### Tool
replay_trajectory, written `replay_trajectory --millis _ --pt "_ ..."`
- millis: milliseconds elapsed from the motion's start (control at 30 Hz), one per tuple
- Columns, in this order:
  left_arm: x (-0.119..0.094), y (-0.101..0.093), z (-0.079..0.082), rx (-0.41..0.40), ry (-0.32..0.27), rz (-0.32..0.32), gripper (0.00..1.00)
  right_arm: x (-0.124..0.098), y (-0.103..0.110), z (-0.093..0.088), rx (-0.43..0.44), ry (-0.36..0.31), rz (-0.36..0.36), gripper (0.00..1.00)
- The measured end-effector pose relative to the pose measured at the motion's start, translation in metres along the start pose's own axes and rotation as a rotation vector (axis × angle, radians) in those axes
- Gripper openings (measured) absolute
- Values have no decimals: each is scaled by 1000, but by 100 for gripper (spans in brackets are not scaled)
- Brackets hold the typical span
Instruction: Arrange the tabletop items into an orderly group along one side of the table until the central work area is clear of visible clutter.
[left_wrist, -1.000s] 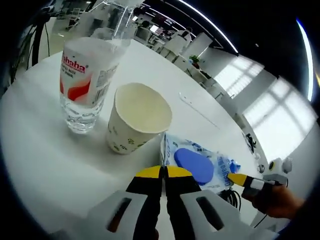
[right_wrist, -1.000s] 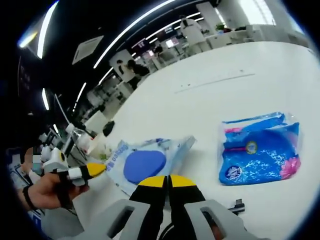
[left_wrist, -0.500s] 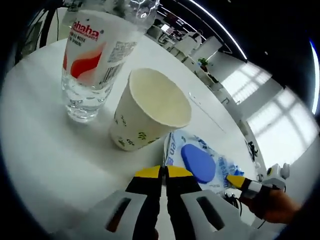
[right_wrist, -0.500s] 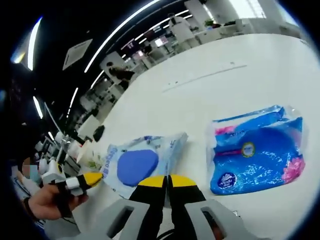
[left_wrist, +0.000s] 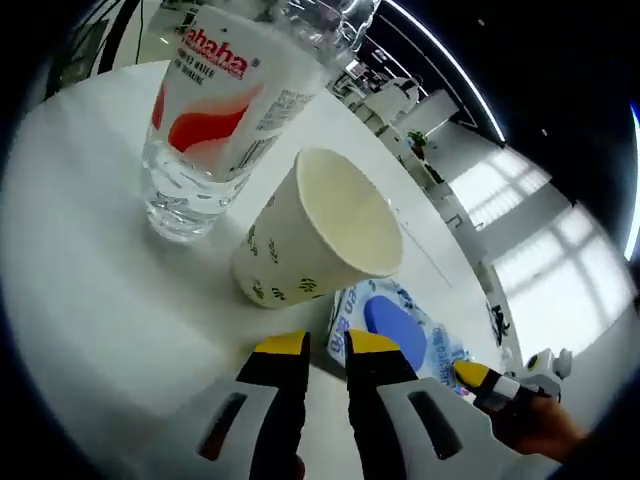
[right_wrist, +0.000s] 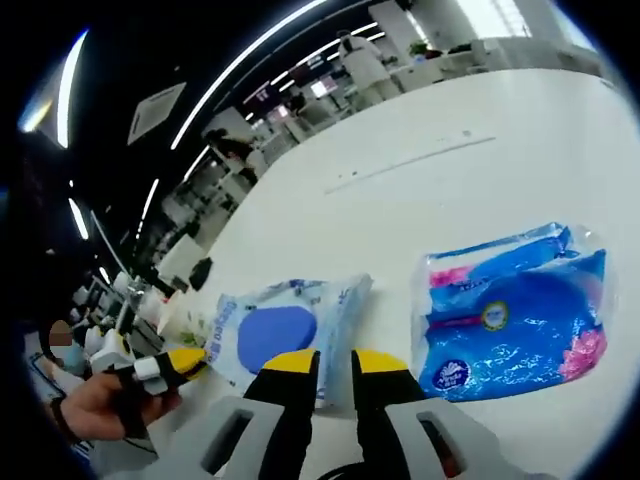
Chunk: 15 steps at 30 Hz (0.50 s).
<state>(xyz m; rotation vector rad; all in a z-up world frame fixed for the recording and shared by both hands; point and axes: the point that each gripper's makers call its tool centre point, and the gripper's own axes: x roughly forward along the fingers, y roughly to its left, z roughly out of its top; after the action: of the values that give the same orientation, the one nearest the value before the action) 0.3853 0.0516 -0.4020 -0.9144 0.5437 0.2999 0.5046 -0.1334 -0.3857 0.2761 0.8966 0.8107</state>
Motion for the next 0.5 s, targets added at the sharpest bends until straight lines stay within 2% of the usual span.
replay_trajectory --millis 100,233,500 --pt "-4 0 -3 4 -1 -4 12 -8 5 -5 -16 -2 -8 13" --pt "-12 -8 -15 88 32 -31 12 -16 -3 -5 -16 -1 -13 13" --pt "-17 -15 -37 121 60 -44 12 -37 -16 -11 -3 -22 -32 14"
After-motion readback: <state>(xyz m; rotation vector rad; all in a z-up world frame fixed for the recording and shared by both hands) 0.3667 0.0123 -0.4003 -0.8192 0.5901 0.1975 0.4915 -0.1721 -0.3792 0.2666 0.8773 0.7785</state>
